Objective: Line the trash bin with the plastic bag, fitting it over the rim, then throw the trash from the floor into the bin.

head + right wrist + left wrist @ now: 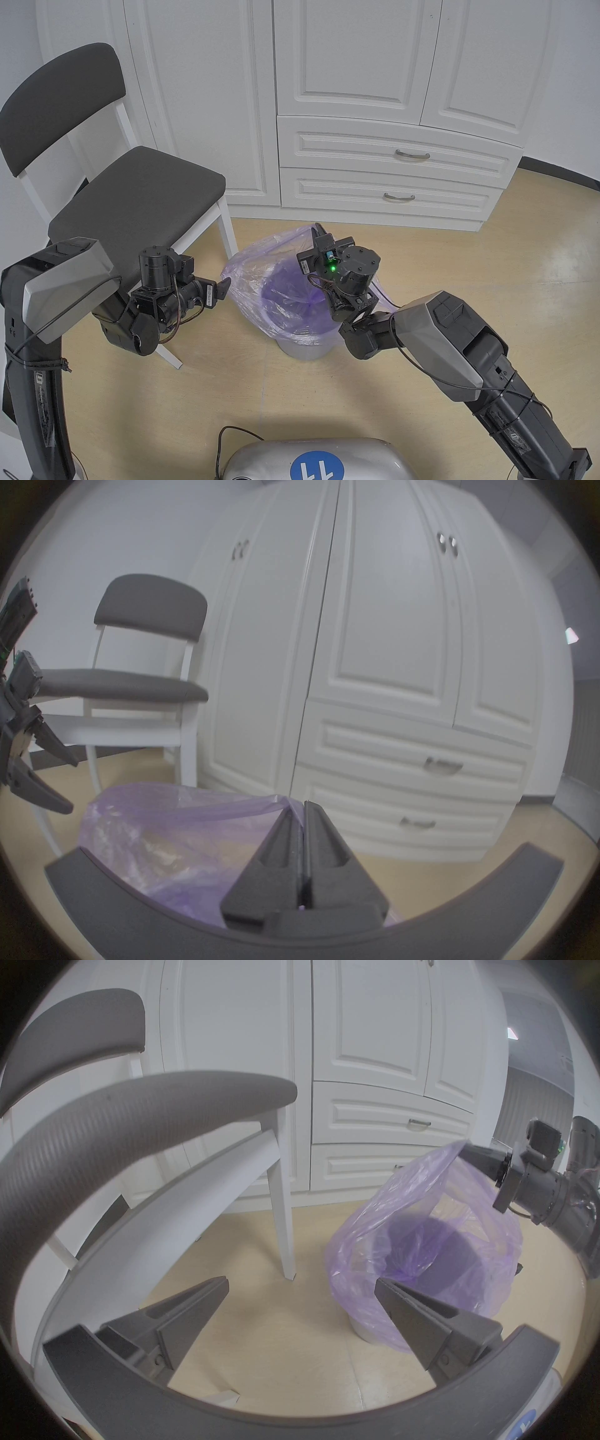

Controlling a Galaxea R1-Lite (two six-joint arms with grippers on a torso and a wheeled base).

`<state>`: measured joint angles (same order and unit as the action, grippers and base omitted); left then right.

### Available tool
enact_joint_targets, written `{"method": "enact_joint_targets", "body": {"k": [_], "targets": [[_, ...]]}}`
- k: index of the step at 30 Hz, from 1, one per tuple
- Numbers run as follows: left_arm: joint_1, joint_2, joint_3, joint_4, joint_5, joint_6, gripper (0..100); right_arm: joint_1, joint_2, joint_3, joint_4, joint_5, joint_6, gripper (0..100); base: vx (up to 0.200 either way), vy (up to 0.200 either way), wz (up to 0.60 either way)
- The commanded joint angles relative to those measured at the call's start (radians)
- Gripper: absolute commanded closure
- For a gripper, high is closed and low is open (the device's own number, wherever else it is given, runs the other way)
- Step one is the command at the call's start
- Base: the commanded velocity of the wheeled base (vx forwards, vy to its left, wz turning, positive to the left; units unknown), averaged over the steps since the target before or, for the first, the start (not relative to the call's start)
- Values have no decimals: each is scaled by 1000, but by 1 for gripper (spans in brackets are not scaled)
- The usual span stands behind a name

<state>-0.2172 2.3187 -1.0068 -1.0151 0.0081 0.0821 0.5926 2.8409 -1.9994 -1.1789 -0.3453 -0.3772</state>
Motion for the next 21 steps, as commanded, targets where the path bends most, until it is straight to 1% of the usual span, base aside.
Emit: {"method": "enact_joint_targets", "body": {"k": [1,2,4,5,6,9,12,15,17,18,19,20,21], "targets": [[-37,-22,50,-71,-8,4,0,7,26,-1,-171,5,-173,100,0,0,0],[-42,-22,54,-74,-8,4,0,9,31,-1,-174,11,-181,100,0,0,0],[-60,-25,70,-80,-8,16,0,12,57,-1,-168,45,-186,100,0,0,0],[-63,-25,73,-80,-8,18,0,12,61,-1,-165,49,-186,0,0,0,0],[-79,-25,82,-82,-8,24,0,10,75,-1,-157,58,-187,0,0,0,0],[-99,-21,88,-82,-8,24,0,16,84,-1,-168,58,-181,0,0,0,0],[-119,-15,88,-91,-8,19,0,23,69,-1,-199,62,-177,0,0,0,0],[-134,7,77,-95,-3,16,0,23,17,7,-194,62,-177,0,0,0,0],[-140,28,63,-95,3,15,0,24,-54,133,-173,58,-167,0,0,0,0],[-140,28,63,-95,3,15,0,24,-54,133,-173,58,-167,0,0,0,0],[-140,70,22,-95,4,13,0,26,-170,330,-116,49,-127,0,0,0,0],[-139,93,1,-95,6,11,0,27,-227,424,-64,49,-91,0,0,0,0],[-136,117,-24,-97,7,10,0,29,-296,516,24,52,-34,0,0,0,0]]}}
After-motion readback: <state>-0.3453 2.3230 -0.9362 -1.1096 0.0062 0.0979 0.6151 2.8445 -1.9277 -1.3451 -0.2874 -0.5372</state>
